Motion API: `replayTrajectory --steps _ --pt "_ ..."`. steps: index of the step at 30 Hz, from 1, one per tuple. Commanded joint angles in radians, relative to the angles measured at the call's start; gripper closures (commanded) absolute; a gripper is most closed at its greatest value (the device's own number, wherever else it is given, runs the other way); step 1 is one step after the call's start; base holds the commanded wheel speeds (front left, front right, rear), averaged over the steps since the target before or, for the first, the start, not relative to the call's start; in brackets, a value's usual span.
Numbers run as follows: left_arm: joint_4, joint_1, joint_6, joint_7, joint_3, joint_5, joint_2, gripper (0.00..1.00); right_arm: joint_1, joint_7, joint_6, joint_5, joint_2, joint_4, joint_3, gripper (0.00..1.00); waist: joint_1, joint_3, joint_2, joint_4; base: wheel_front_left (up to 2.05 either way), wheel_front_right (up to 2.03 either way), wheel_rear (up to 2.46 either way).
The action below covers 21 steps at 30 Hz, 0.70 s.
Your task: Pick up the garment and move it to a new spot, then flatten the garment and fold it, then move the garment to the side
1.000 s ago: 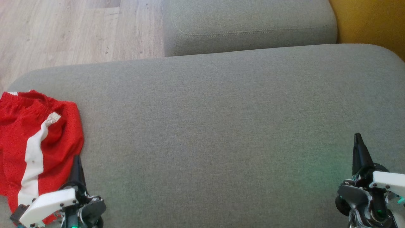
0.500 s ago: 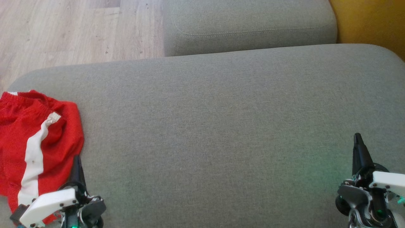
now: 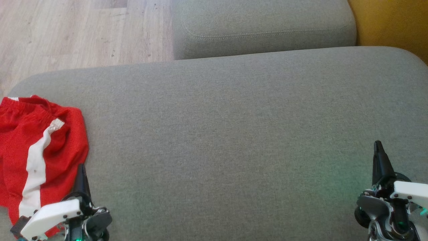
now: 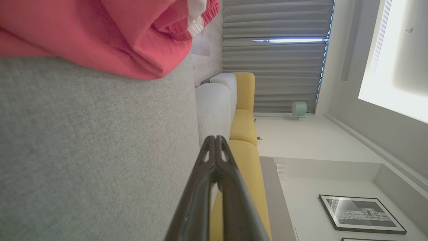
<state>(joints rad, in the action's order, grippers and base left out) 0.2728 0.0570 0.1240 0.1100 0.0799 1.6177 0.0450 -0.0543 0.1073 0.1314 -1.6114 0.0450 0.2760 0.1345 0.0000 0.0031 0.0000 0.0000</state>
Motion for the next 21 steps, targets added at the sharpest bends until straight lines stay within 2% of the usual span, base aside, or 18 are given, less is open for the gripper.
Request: replayTrajectory --steps 1,21 --pt "-0.028 0.051 0.007 0.003 0.034 -0.009 0.005 1.0 -0.054 0.006 -0.001 0.002 0.005 -0.031 -0.021 1.0 0.0 0.0 0.0 0.0 0.0 0.0 0.0" --pt "-0.028 0.051 0.007 0.003 0.034 -0.009 0.005 1.0 -0.054 0.006 -0.001 0.002 0.005 -0.031 -0.021 1.0 0.0 0.0 0.0 0.0 0.0 0.0 0.0"
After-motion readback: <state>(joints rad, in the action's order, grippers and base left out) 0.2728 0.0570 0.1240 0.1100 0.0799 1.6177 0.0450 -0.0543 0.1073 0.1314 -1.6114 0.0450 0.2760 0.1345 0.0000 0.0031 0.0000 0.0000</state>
